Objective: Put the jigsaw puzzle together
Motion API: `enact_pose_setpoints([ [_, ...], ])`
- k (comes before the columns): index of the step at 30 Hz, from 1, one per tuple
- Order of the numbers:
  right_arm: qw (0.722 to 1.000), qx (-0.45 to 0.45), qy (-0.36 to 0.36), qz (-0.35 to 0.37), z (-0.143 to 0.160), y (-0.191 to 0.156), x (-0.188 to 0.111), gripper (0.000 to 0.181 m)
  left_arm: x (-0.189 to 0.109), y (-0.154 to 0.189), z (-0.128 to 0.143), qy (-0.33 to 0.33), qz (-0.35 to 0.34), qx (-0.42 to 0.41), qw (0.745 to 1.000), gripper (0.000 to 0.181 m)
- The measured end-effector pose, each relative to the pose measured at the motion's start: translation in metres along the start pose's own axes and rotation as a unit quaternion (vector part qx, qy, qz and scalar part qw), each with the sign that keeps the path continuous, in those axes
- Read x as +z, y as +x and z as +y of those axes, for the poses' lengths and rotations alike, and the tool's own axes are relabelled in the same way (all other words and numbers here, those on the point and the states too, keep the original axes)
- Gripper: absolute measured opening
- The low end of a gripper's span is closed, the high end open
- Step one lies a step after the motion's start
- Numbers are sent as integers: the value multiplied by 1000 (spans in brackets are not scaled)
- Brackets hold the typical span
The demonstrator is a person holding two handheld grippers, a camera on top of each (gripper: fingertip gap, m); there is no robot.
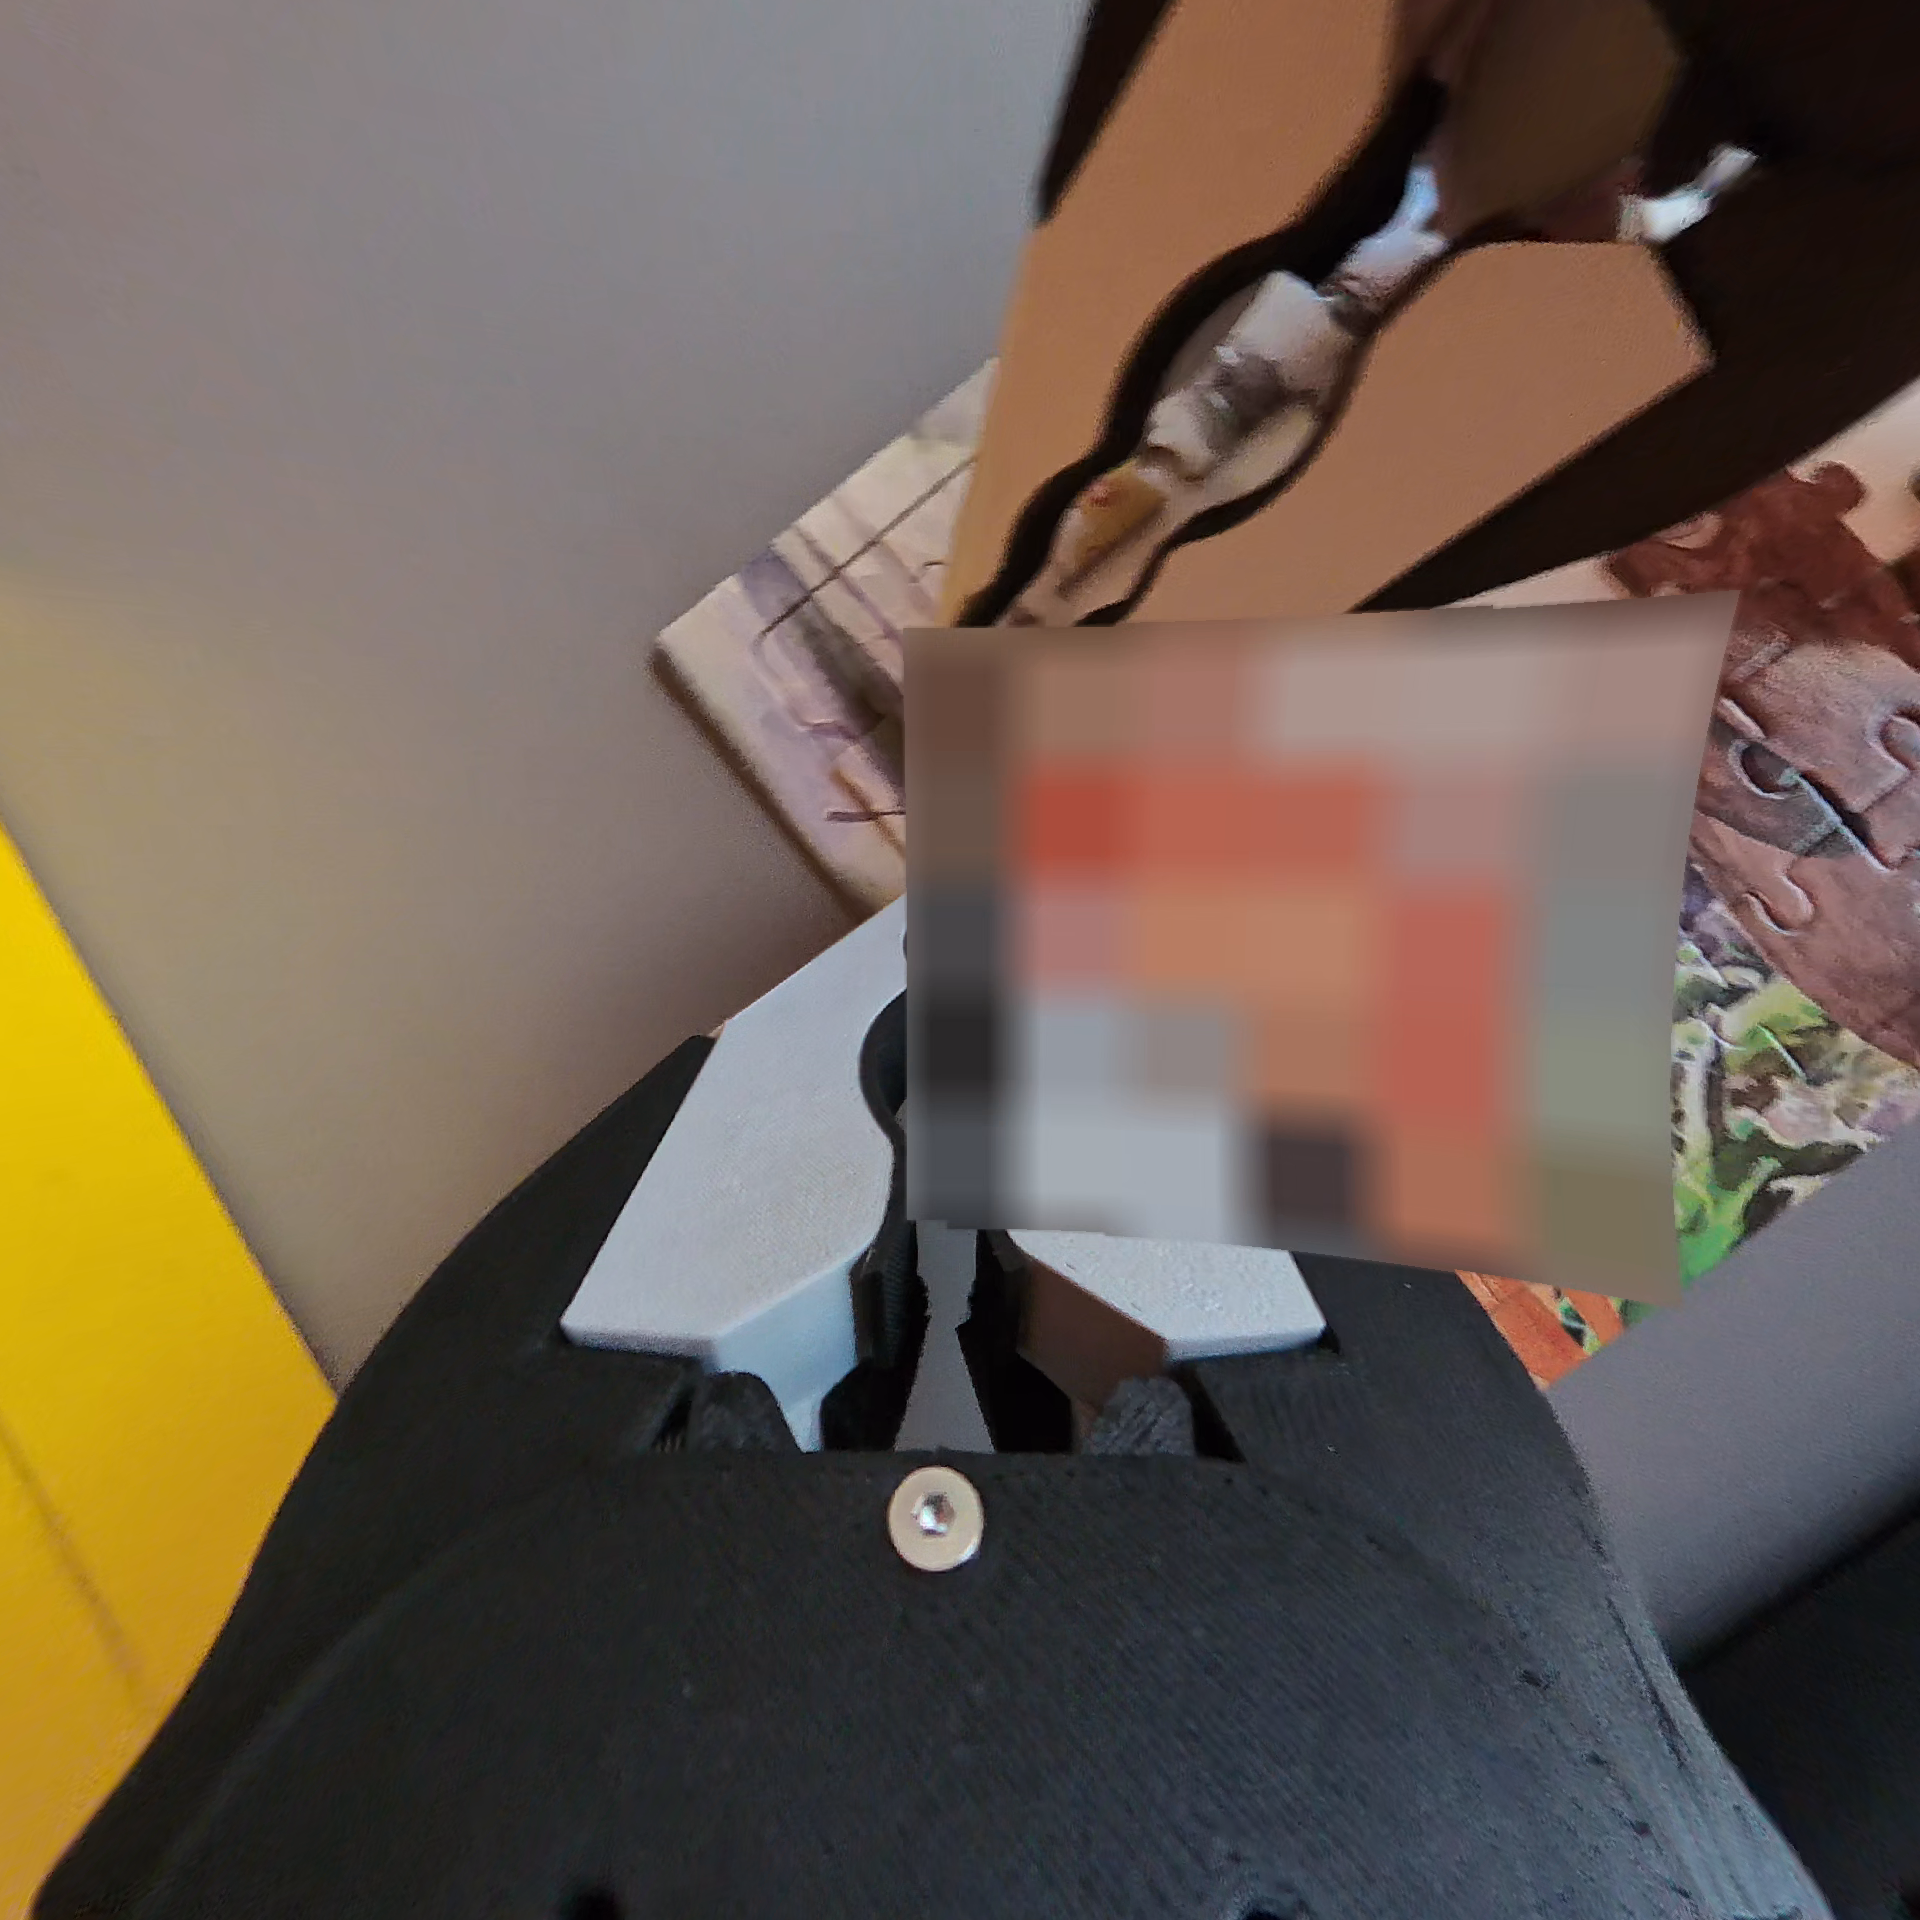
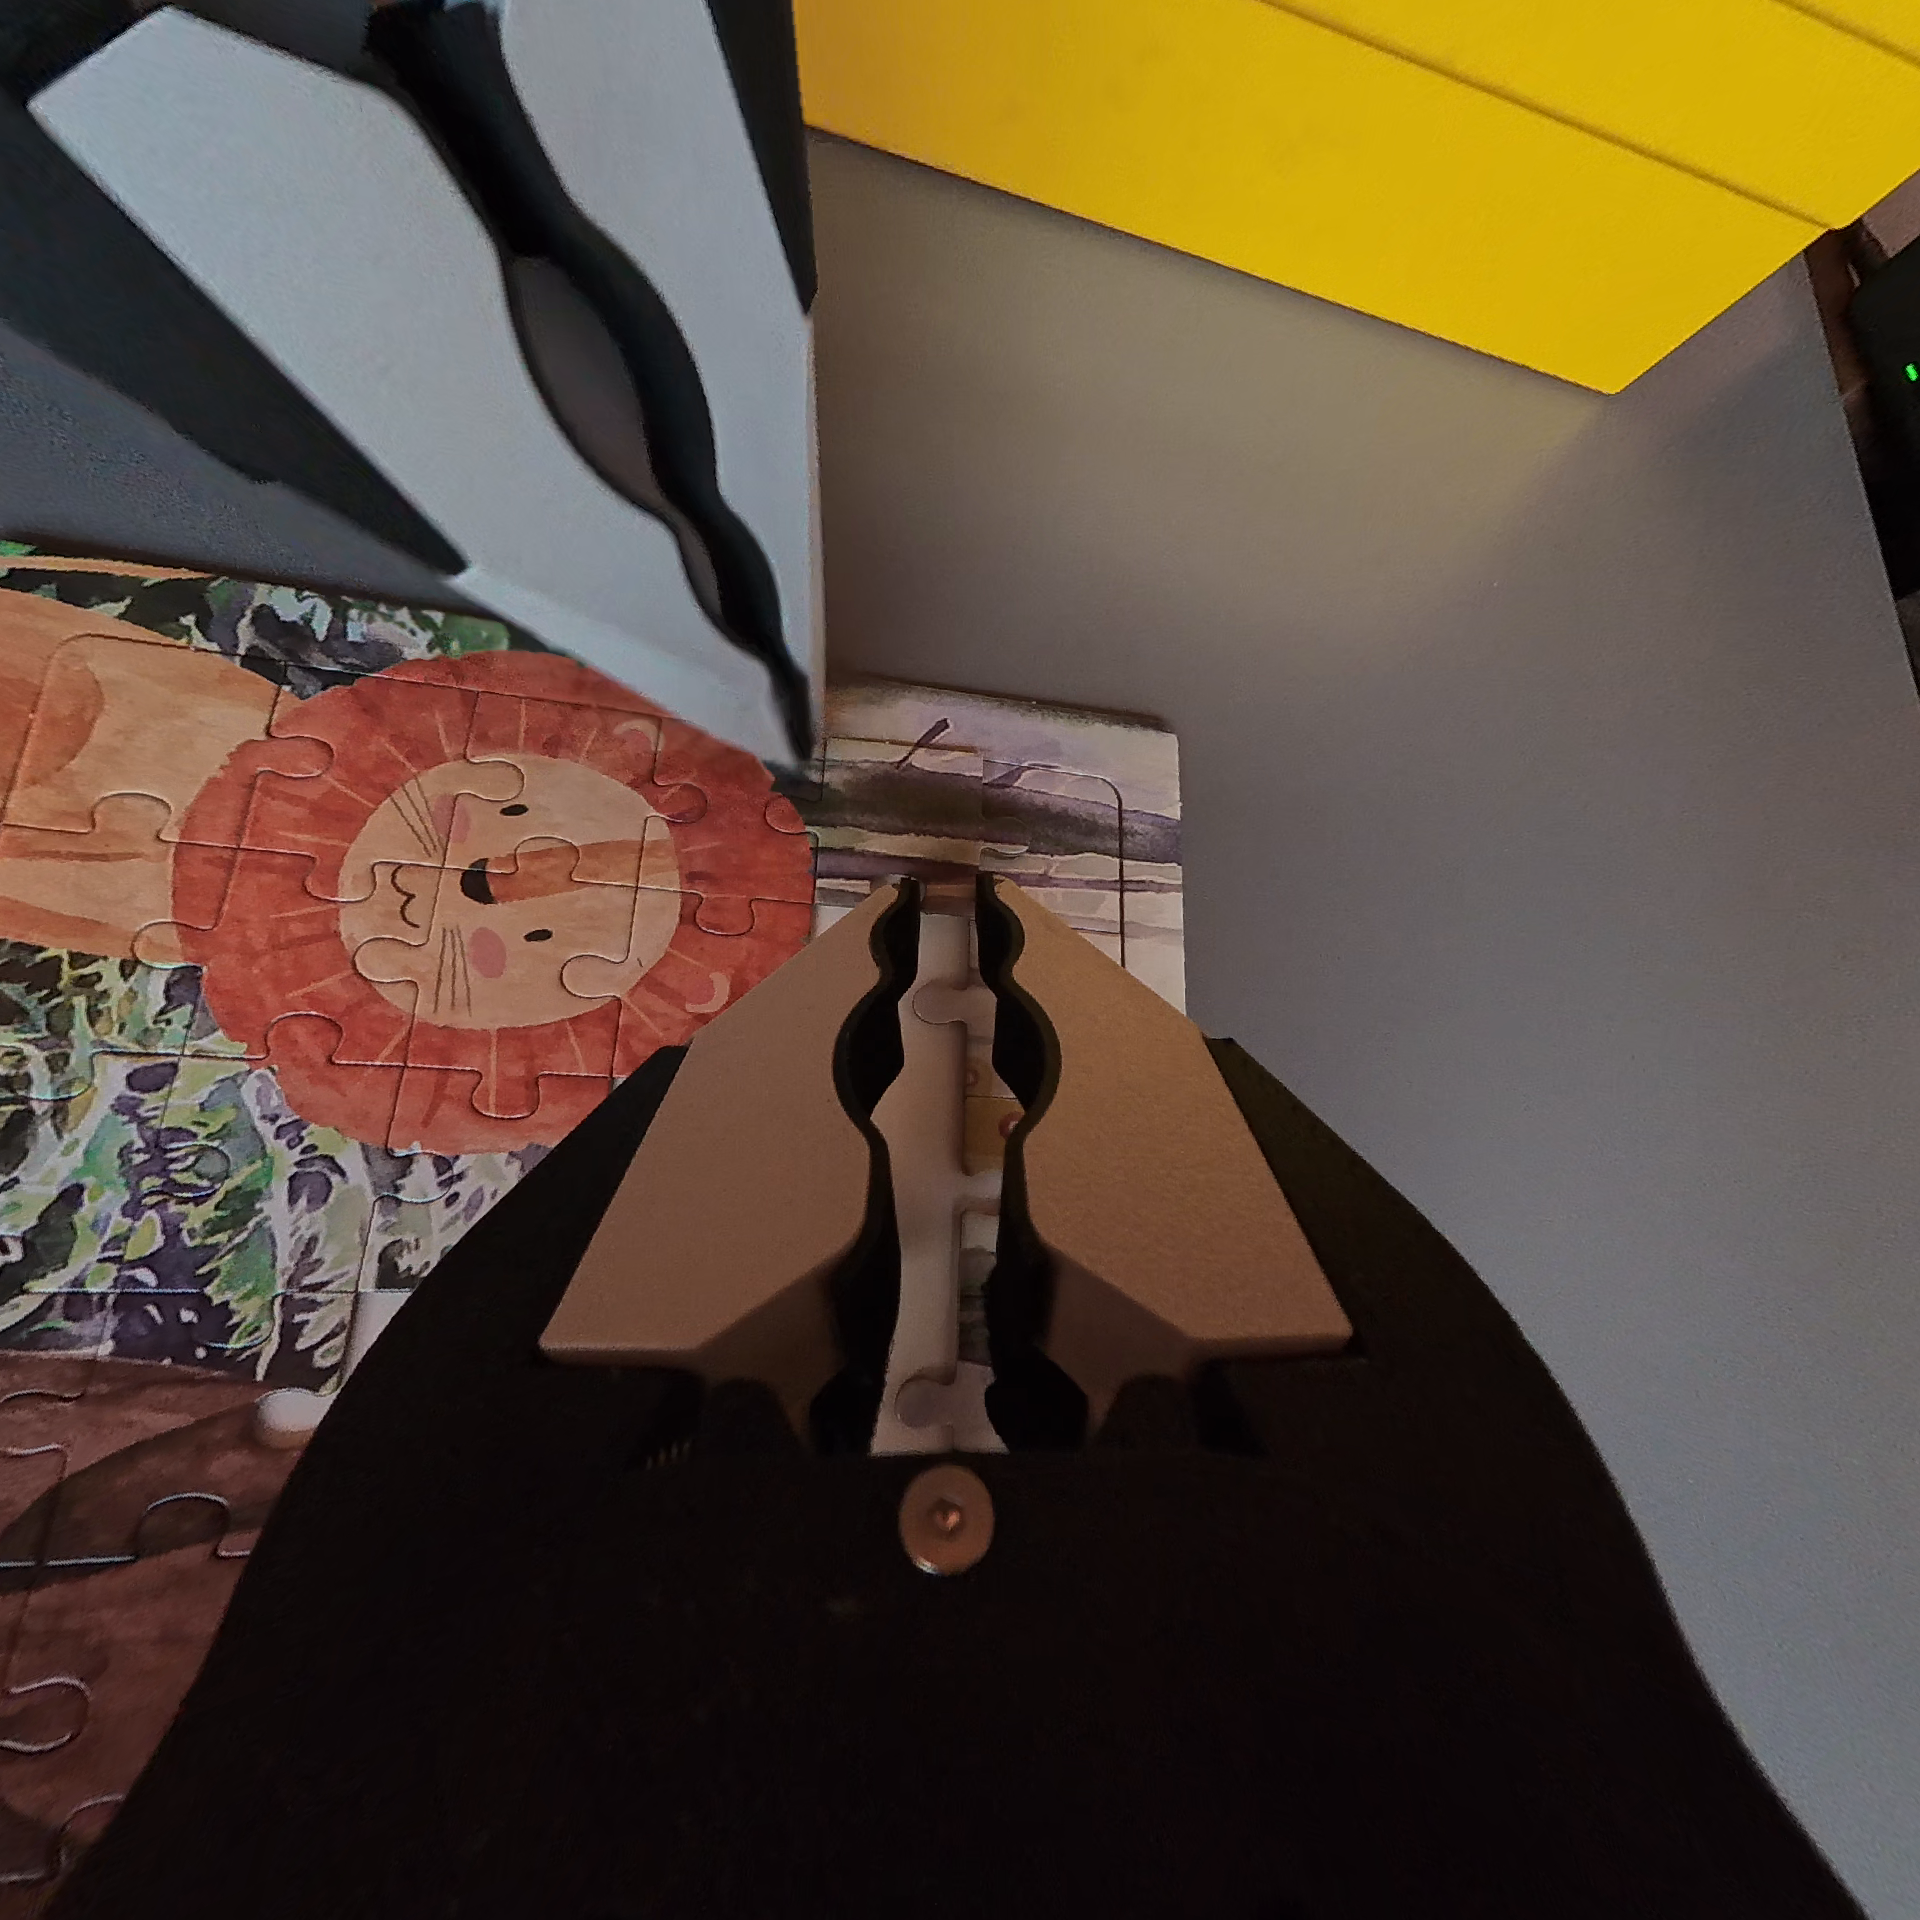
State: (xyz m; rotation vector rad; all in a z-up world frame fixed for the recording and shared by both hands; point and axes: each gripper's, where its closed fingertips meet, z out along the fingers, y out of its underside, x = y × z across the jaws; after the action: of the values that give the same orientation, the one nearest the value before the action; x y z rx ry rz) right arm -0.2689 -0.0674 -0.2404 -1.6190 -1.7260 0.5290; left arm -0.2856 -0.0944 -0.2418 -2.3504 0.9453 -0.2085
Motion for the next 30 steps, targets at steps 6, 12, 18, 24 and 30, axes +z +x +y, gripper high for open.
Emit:
enact_pose_setpoints([
  [6, 1000, -1, 1, -1, 0, -1, 0, 9, 0, -19, 5, -4, -19, -67, 998, 0],
  [12, 1000, -1, 0, -2, 0, -1, 0, 9, 2, -21, 2, -3, -43, -43, 998, 0],
  [18, 1000, -11, 3, 3, -1, -1, 0, 10, 4, -24, -3, -1, -41, -43, 998, 0],
  [24, 999, -20, -4, 28, 1, 8, -5, 25, 5, -25, -3, -2, -59, -35, 998, 0],
  [30, 999, 22, 21, 25, -3, 16, -10, 26, 6, -20, -4, 1, -56, -27, 998, 0],
])
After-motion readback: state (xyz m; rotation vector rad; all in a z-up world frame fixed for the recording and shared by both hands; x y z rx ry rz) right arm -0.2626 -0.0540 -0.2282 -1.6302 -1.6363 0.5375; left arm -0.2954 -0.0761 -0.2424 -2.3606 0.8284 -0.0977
